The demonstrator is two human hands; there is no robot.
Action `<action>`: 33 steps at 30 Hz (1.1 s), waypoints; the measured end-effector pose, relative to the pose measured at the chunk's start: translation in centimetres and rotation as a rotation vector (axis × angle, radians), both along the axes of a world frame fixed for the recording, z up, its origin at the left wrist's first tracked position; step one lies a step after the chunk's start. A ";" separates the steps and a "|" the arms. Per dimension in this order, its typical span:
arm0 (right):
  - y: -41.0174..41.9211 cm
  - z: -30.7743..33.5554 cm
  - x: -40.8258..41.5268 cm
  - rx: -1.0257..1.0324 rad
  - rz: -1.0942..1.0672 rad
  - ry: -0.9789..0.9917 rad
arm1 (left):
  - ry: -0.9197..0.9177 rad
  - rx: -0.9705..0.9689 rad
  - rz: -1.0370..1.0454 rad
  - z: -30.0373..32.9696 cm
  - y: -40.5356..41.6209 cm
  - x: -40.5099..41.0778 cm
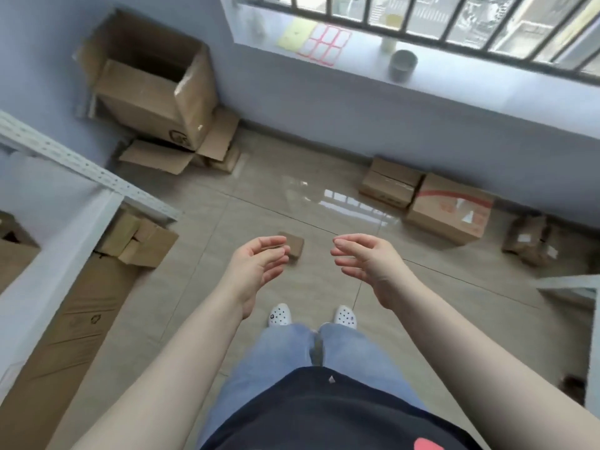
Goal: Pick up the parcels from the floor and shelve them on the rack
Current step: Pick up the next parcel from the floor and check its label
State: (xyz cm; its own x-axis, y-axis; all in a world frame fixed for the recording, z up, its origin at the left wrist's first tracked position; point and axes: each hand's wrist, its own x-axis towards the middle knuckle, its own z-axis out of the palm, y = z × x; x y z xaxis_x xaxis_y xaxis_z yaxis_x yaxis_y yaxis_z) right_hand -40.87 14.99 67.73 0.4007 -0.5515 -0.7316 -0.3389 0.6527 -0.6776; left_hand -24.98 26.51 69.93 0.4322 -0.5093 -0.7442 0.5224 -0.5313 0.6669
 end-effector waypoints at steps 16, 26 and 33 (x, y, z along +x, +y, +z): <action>6.9 -4.7 23.5 0.014 -0.152 0.148 | -0.002 0.032 -0.232 -5.6 4.6 26.2; 7.9 -6.3 34.2 0.097 -0.367 0.107 | -0.050 0.128 -0.332 -9.0 2.7 38.3; 1.8 -8.6 38.3 0.147 -0.488 0.068 | -0.102 0.124 -0.488 -8.6 -4.7 42.0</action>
